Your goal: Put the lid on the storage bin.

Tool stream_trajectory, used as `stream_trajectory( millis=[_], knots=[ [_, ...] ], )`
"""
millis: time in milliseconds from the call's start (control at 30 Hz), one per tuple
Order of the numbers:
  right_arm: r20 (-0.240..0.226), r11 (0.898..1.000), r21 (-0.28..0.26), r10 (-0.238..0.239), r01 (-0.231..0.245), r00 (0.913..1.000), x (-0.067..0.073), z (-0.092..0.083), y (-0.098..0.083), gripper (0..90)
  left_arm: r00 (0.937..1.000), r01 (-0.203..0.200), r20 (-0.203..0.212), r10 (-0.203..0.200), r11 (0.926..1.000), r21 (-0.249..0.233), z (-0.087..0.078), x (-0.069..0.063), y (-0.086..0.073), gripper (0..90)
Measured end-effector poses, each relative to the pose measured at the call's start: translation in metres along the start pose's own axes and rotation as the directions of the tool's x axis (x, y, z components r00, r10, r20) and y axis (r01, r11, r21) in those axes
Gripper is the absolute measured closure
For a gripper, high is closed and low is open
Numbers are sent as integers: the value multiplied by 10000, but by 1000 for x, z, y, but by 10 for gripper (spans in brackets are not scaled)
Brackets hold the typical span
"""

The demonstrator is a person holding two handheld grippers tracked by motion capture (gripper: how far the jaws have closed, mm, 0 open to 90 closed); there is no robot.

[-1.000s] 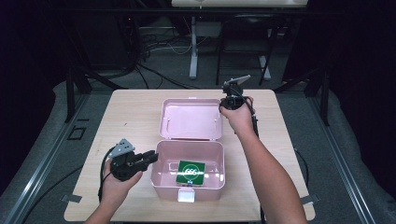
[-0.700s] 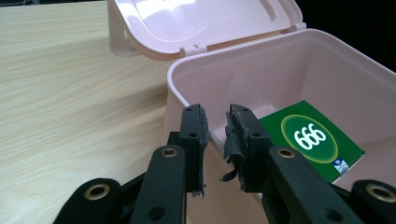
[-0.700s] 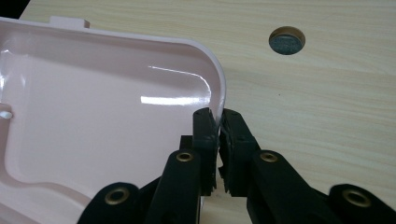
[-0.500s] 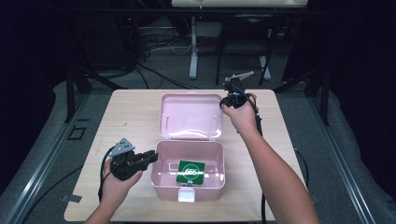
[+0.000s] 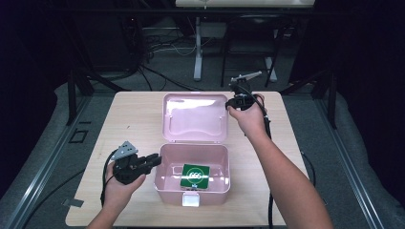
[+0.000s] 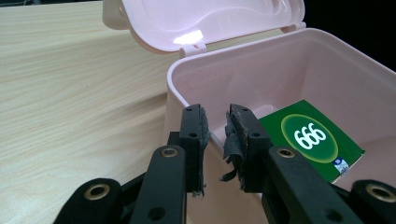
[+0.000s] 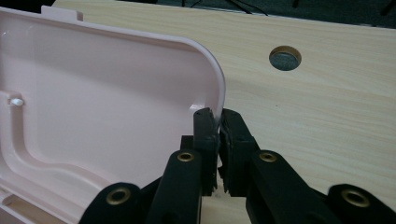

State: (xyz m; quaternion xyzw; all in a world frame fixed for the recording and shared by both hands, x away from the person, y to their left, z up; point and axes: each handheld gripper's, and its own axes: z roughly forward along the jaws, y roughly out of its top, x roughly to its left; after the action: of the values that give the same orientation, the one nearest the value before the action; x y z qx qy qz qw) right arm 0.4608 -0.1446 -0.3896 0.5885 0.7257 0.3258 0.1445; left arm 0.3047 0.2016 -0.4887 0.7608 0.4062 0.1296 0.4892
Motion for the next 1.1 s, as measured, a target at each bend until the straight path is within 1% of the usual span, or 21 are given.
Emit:
stream_trajectory(
  millis=[333, 567, 600, 833, 1100],
  knots=[
    [-43, 9998, -175, -97, 96, 9999, 2, -7, -2, 860, 10000, 1, -34, -1, 10000, 12, 0, 0, 0, 760],
    [-56, 9987, -376, -342, 340, 9994, 5, -15, -4, 860, 10000, 14, -31, -14, 10000, 0, 0, 0, 0, 760],
    [-22, 9975, -498, -506, 504, 9987, 6, -19, -6, 860, 10000, 12, -32, -12, 10000, -3, 0, 0, 0, 760],
    [-73, 9945, -792, -696, 688, 9975, 9, -28, -10, 860, 10000, 8, -61, -8, 10000, 6, 0, -1, 0, 760],
    [-221, 9911, -1107, -769, 740, 9968, 11, -39, -17, 862, 10000, 14, -79, -14, 10000, -3, 0, -1, 0, 760]
  ],
)
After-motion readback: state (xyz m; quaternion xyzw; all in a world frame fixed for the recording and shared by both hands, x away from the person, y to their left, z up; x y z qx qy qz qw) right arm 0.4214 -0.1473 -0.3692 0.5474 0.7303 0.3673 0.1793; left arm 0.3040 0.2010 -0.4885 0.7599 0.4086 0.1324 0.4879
